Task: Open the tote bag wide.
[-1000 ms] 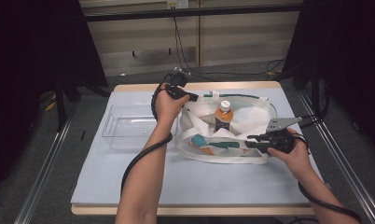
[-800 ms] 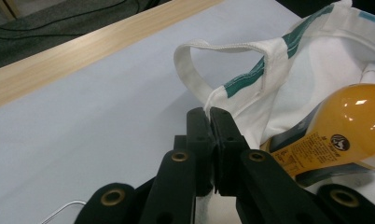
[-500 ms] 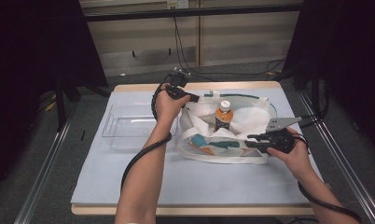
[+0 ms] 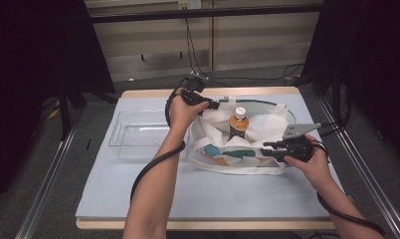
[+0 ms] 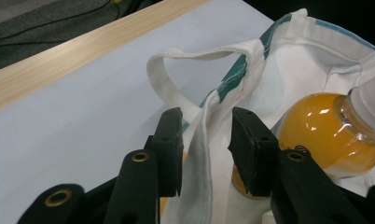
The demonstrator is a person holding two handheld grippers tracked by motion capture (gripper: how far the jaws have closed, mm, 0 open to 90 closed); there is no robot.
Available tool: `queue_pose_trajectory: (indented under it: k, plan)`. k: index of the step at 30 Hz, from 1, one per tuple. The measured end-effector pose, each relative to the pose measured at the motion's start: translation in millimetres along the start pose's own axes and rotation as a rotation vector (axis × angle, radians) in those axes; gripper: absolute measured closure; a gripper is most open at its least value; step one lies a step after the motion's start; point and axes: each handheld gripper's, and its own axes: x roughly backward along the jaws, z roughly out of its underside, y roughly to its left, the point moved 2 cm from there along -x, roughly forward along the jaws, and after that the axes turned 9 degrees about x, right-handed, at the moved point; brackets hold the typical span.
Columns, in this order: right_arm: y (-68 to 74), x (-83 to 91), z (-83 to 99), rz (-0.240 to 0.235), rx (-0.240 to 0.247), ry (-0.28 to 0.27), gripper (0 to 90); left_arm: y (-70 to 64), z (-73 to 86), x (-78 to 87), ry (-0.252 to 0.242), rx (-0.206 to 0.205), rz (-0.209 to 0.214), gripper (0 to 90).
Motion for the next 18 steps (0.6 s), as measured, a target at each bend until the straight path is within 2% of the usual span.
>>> queue_pose_trajectory:
  k: [1,3,6,7,9,10,13,15,18]
  plan:
    - [-0.1,0.0,0.1,-0.001,-0.003,-0.001,67.4,-0.3,-0.7,-1.7,0.0,0.003,0.002,61.8]
    - [0.1,-0.1,0.2,-0.001,-0.003,-0.002,67.2,0.5,-1.1,-3.9,0.033,-0.014,-0.01,61.2]
    - [0.0,-0.3,0.7,-0.008,0.002,-0.006,65.8,-1.3,1.5,-10.9,0.052,0.003,-0.018,61.1]
    - [0.0,-0.3,1.0,-0.011,0.003,-0.005,65.3,0.6,2.2,-10.6,0.075,-0.022,-0.021,62.3]
    - [0.3,-0.1,1.4,-0.012,0.002,-0.007,65.0,0.9,3.7,-11.5,0.075,0.001,-0.018,71.3]
    - [0.5,0.0,1.3,-0.015,0.001,-0.01,64.5,3.0,4.0,-10.6,0.094,-0.017,-0.024,72.2]
    - [1.3,0.0,1.5,-0.011,0.001,-0.012,65.3,4.3,4.3,-10.8,0.093,-0.013,-0.034,81.4]
    - [2.2,-0.5,2.8,-0.011,0.006,-0.001,67.5,6.6,4.6,-10.9,0.104,-0.03,-0.046,84.4]
    - [3.2,-1.1,5.3,-0.013,0.012,0.003,68.8,8.3,6.3,-14.8,0.077,0.019,-0.059,85.7]
